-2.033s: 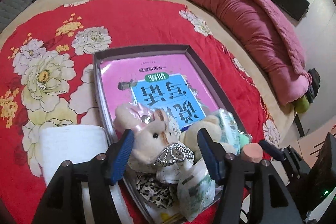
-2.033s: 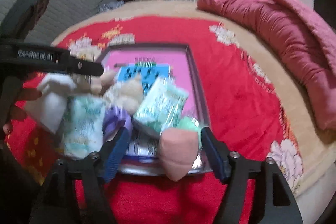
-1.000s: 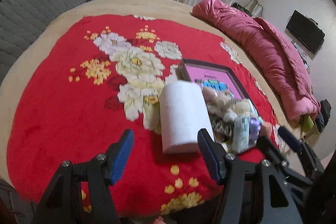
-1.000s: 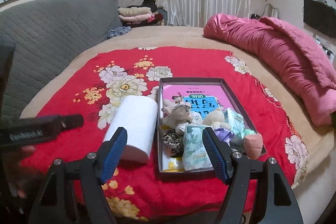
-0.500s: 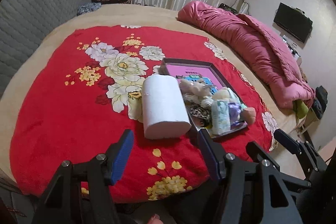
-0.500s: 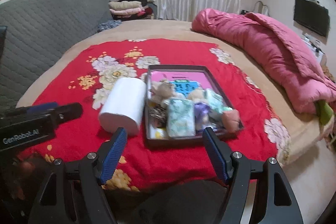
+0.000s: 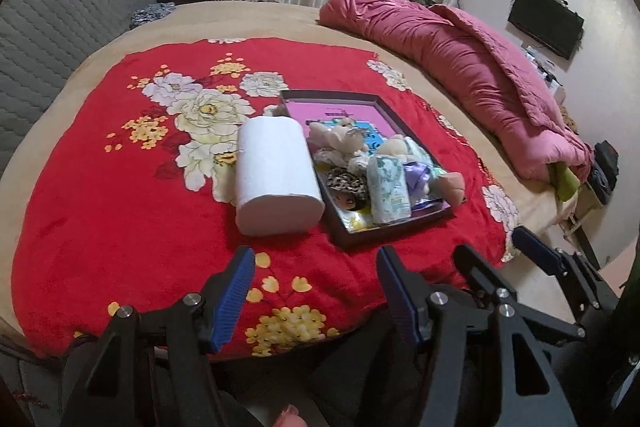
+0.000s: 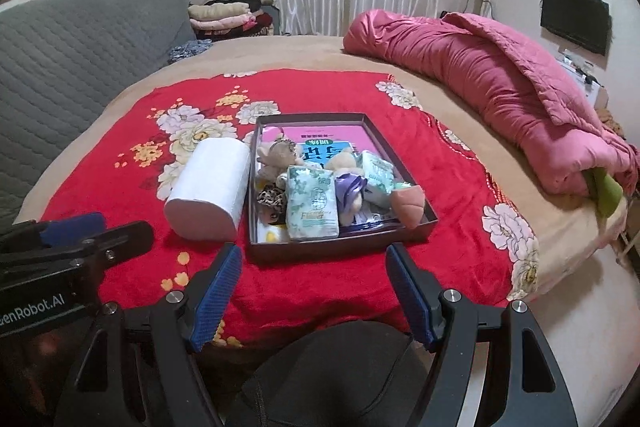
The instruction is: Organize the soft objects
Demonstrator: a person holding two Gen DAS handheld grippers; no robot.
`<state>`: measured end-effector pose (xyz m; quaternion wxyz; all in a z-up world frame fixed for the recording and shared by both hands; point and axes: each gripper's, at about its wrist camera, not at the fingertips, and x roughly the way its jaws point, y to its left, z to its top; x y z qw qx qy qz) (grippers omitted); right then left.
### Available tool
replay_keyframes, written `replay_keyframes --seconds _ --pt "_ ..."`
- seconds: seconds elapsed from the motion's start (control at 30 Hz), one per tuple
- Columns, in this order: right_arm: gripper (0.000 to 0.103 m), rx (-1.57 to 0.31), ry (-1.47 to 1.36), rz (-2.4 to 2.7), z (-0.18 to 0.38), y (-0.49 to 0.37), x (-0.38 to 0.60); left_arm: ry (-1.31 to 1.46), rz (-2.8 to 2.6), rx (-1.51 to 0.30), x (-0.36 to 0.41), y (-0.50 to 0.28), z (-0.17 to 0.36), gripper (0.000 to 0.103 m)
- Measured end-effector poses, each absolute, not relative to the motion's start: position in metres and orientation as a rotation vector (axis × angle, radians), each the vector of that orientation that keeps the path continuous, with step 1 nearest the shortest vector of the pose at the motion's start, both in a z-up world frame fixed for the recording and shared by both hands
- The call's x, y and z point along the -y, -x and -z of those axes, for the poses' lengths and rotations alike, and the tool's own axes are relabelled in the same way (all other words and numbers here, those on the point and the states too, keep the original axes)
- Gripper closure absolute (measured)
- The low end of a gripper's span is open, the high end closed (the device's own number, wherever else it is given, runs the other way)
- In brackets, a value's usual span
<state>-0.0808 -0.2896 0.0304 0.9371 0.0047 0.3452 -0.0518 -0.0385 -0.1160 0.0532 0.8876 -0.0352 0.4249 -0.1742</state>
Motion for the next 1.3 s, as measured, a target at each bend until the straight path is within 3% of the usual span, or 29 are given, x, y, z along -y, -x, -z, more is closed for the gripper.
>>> replay_keyframes --seconds 0.6,1.3 --pt "0.027 -0.749 -0.063 0.116 -0.01 0.067 0.306 0.048 0.294 -0.931 0.111 0.023 -0.023 0.04" --pt "0.027 -0.743 -0.039 0.108 -0.009 0.067 0.303 0.032 0.281 -0.929 0.113 0.022 -0.023 0.04"
